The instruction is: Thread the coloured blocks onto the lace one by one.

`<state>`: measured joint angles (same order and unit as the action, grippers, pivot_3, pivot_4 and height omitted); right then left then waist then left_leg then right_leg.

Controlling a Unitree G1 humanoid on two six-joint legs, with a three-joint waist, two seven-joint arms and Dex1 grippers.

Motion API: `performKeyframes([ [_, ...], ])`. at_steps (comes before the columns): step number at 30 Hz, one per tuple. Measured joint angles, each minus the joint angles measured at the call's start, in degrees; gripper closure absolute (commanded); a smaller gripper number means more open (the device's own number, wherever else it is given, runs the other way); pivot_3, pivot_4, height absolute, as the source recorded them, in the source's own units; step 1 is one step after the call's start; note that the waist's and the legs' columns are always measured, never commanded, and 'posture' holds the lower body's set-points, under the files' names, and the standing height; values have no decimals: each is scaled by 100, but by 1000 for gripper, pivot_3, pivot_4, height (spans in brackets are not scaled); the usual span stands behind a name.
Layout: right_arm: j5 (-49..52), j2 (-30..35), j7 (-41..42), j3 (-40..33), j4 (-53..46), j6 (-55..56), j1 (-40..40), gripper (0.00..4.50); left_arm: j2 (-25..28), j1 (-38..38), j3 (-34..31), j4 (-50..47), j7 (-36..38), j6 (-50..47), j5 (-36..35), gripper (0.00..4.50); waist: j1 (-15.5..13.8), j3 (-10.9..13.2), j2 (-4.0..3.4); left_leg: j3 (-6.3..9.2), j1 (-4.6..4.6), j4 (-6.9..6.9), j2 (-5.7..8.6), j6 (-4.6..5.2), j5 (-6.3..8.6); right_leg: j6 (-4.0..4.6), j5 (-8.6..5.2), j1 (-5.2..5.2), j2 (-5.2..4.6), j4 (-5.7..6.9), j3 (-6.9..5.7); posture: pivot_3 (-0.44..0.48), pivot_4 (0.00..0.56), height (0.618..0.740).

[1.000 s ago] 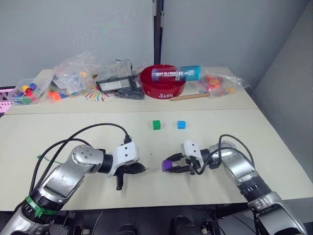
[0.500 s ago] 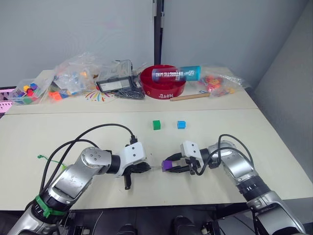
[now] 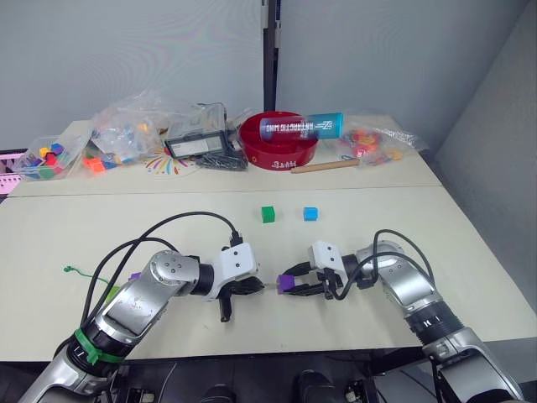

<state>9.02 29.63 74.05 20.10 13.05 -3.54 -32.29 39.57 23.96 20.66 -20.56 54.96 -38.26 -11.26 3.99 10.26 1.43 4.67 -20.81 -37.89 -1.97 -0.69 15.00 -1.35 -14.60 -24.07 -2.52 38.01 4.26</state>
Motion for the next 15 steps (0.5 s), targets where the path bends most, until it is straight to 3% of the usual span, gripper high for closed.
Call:
performKeyframes([
  [8, -139, -66, -159, -21, -356, -455, 92, 3360, -563, 256, 298, 644, 31, 339, 220, 4500, 9, -2, 0, 0, 5, 0, 0, 0, 0, 1, 0, 2, 3, 2, 2, 0, 150, 740],
  [12, -198, -82, -207, -62, -438, -641, 145, 3360, -800, 284, 310, 1037, 163, 544, 224, 4500, -30, -3, 0, 0, 49, 0, 3, 0, 0, 0, 0, 57, -1, -11, 1, 0, 150, 740],
  [15, -269, -110, -269, -60, -494, -715, 162, 3360, -808, 276, 240, 1208, 258, 730, 225, 3567, -25, -3, 0, 2, 74, 1, 1, 1, 1, -37, -22, 92, 0, -32, -4, 0, 150, 740],
])
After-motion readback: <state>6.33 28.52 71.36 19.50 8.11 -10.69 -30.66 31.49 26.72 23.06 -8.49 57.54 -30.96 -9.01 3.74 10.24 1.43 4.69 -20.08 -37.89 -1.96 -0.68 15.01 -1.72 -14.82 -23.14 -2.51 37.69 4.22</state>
